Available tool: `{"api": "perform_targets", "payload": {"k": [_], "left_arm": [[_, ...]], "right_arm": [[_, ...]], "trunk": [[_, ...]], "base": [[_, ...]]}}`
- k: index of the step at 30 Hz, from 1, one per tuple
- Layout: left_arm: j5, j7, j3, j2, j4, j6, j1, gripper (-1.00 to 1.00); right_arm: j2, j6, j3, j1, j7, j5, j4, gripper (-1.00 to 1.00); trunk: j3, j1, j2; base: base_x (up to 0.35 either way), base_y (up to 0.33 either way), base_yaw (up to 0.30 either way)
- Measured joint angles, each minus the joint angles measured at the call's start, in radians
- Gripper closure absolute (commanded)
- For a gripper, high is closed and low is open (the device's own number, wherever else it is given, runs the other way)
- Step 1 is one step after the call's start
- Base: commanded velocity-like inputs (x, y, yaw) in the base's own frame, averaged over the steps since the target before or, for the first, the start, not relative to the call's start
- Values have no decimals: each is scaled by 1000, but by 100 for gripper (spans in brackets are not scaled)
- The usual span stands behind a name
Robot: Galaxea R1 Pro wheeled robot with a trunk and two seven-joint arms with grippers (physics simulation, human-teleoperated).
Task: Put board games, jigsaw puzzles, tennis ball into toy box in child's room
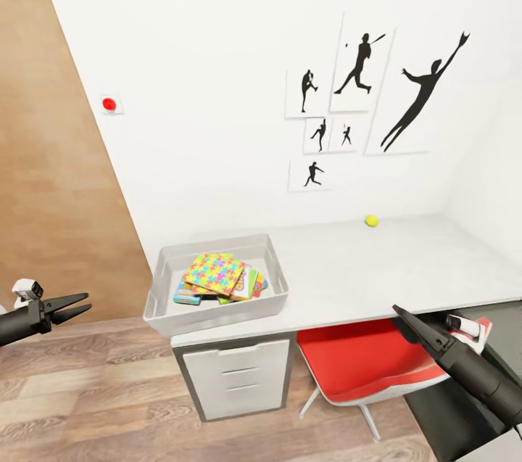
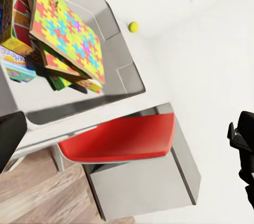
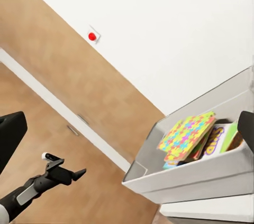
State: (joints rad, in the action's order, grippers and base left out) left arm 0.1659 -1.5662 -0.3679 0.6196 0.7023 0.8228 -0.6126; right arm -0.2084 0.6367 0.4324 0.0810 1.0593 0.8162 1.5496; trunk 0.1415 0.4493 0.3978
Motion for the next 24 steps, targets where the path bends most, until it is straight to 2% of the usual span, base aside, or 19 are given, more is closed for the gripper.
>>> {"api": "perform_targets", "payload": {"k": [8, 24], "left_arm": [[0, 0, 1, 0, 0, 0, 0, -100], [0, 0, 1, 0, 0, 0, 0, -100]], "right_arm": [[0, -3, 0, 2, 0, -1, 0, -100], [0, -8, -2, 3, 1, -1, 3, -100]], "trunk": [[-12, 0, 0], [-38, 0, 0]], "base": [[0, -221, 77], [0, -102, 77]]}}
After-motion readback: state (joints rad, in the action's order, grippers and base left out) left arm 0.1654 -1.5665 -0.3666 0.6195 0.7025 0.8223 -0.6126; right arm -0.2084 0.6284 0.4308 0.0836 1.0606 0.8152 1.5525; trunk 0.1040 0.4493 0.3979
